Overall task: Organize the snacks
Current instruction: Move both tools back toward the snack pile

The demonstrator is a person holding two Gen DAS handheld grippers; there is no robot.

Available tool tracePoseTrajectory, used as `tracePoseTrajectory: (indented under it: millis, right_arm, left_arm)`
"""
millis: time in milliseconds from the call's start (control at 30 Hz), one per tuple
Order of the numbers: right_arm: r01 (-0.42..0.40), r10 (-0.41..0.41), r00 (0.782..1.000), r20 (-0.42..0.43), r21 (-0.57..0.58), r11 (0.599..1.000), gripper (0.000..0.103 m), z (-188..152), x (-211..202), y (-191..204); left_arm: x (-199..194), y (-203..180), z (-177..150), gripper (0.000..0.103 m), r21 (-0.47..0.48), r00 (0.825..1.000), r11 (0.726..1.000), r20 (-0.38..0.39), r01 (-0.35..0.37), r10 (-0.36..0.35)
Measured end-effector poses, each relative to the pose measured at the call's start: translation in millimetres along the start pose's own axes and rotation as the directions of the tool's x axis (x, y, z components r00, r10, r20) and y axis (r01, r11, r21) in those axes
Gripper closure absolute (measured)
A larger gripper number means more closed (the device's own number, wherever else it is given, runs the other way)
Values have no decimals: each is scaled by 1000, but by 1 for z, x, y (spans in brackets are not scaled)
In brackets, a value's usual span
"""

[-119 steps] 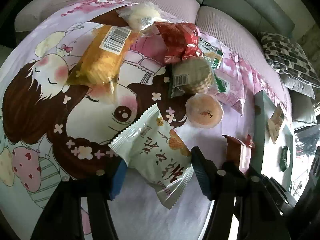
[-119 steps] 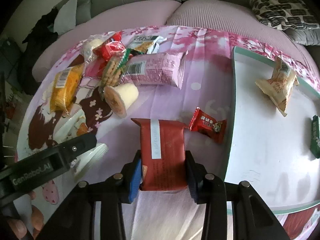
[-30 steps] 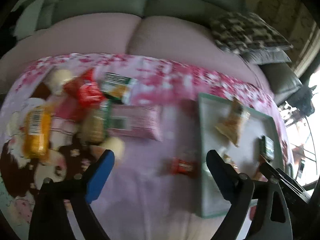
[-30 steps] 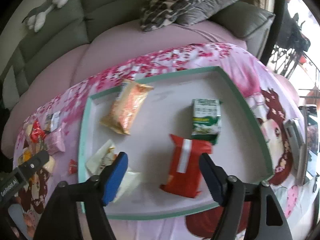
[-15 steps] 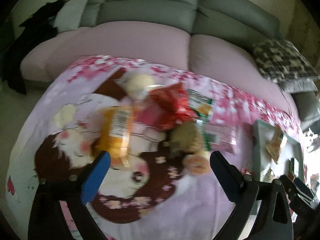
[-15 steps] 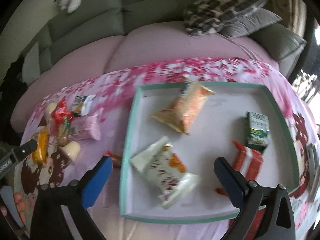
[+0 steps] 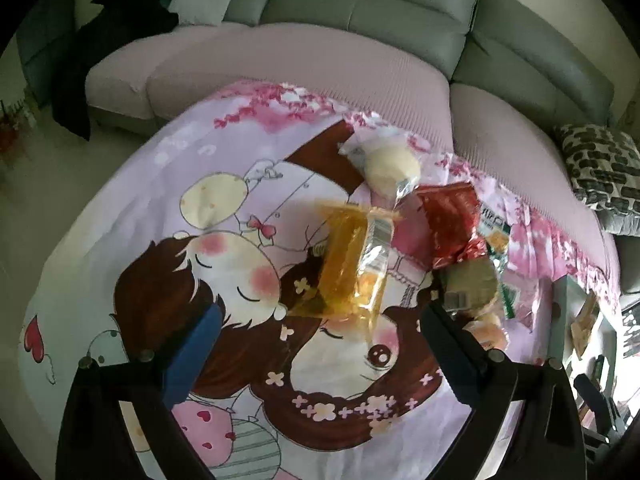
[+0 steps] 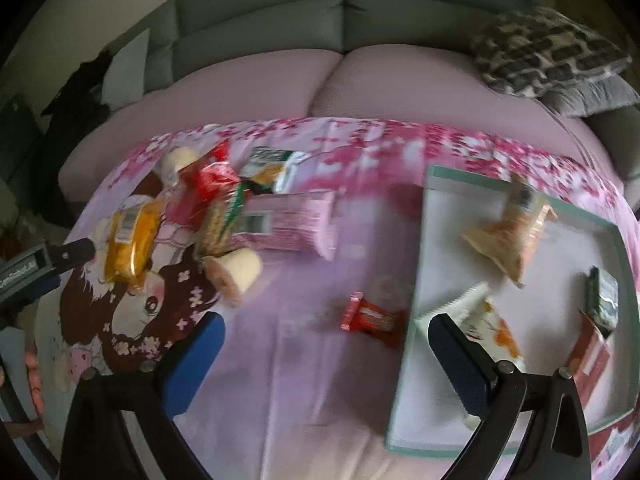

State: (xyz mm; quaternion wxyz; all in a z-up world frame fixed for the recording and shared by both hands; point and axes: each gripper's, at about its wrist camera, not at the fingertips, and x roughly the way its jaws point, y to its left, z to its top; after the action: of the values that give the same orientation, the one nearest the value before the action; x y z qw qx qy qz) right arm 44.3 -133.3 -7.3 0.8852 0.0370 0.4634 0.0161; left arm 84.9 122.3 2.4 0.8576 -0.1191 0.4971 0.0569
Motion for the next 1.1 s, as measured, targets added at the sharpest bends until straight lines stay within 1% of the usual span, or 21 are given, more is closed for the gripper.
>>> tracePoseTrajectory:
  millis: [67, 200, 333, 500, 600, 700, 733, 767, 800, 833, 867, 900, 933, 967, 1000, 1100]
  right_arm:
    - [-6, 6, 1000, -2, -28, 1000, 0, 1, 4, 10]
    - [-28, 28, 1000, -14, -50, 998, 0, 3, 15, 23]
    - [-41, 39, 999, -37, -47, 998, 0, 6, 28, 32]
    - [-41, 37, 998, -57, -62, 997, 0, 10, 46, 45]
    - [-51, 47, 997, -69, -60, 997, 0, 11, 57, 50]
    - [-46, 42, 997, -69, -56, 997, 0, 13, 66, 53]
    - [-45, 41, 997, -71, -51, 998, 1, 15, 69, 53]
    - [-46, 42, 997, -72, -49, 998, 5, 15, 70, 54]
    - [-46, 43, 997, -71, -46, 998, 7, 16, 71, 54]
    - [-46, 43, 996, -73, -44, 998, 11, 17, 73, 55]
    - [-48, 44, 996, -74, -44, 998, 12, 17, 74, 55]
    - [-51, 48, 996, -76, -43, 998, 12, 18, 75, 55]
    - [-59, 56, 995, -78, -41, 997, 15, 18, 75, 56]
    - [-67, 64, 995, -78, -39, 997, 21, 18, 76, 56]
    - [-72, 69, 995, -77, -39, 997, 23, 18, 76, 57]
    - [-87, 84, 994, -65, -39, 995, 25, 18, 75, 58]
  left_arm:
    - [6, -1, -1, 4, 10, 1000, 1000, -26, -6, 6]
    - [16, -3, 4, 4, 29, 999, 1000, -36, 8, -7]
    - [25, -9, 10, 4, 60, 999, 998, -34, 4, -2]
    - [40, -7, 17, 4, 32, 999, 999, -32, -2, 3]
    - [48, -7, 22, 4, 51, 1000, 999, -17, -18, 19]
    - [55, -9, 25, 5, 61, 1000, 998, -8, -11, 12]
    - [57, -11, 25, 5, 63, 1000, 998, -10, -4, 5]
    - [58, -12, 25, 5, 66, 1000, 998, -12, 4, -3]
    - [60, -14, 25, 6, 70, 1000, 997, -13, 10, -9]
    - [62, -16, 25, 12, 73, 1000, 997, -16, 12, -11]
    - [63, -17, 25, 16, 75, 1000, 997, -19, 12, -11]
    - [65, -18, 25, 23, 76, 1000, 997, -24, 11, -9]
    - [67, -19, 24, 27, 76, 1000, 997, -27, 10, -8]
    - [67, -20, 24, 28, 77, 1000, 997, -30, 10, -8]
    - [68, -20, 23, 31, 78, 999, 997, -33, 14, -11]
    - [69, -21, 24, 47, 71, 999, 997, -43, 28, -25]
